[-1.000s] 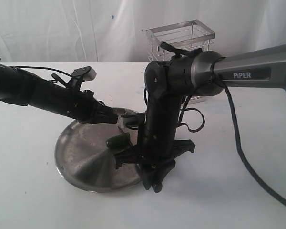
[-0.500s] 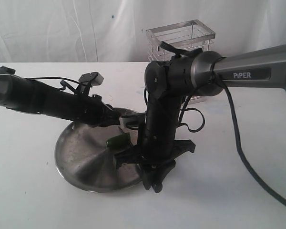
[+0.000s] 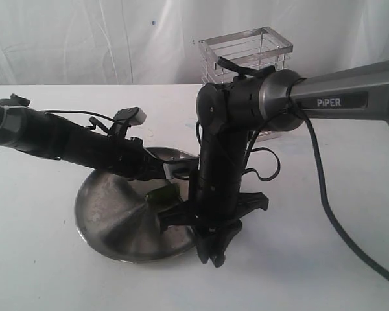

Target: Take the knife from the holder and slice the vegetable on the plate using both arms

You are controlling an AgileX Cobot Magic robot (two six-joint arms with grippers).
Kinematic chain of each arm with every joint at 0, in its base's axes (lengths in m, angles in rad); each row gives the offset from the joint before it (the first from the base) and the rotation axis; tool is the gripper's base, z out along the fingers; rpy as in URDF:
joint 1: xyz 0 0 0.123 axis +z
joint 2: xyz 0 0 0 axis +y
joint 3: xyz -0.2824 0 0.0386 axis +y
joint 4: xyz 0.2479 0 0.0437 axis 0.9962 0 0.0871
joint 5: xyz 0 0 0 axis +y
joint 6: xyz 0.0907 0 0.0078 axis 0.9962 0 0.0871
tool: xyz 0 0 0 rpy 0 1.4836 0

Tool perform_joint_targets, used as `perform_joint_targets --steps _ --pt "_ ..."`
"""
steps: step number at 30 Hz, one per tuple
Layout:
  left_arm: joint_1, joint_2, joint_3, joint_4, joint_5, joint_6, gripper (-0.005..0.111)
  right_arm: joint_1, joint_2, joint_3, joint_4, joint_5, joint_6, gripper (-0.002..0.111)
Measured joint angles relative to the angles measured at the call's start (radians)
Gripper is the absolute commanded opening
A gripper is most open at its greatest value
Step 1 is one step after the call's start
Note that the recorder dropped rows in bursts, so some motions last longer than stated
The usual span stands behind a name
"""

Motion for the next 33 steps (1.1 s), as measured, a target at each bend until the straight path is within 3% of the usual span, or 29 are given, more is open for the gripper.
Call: perform_joint_targets --steps 15,27,33 --pt "-0.005 0.000 -0.004 0.141 0.125 -0.196 0.000 0.060 0.000 0.013 0.000 0.105 0.055 0.000" --pt "0.009 -0.061 0.004 0.182 0.082 -0.211 0.000 0.079 0.000 0.013 0.000 0.063 0.070 0.000" --pt "0.094 -0.161 0.004 -0.013 0.232 -0.126 0.000 0.079 0.000 0.011 -0.030 0.049 0.070 0.000"
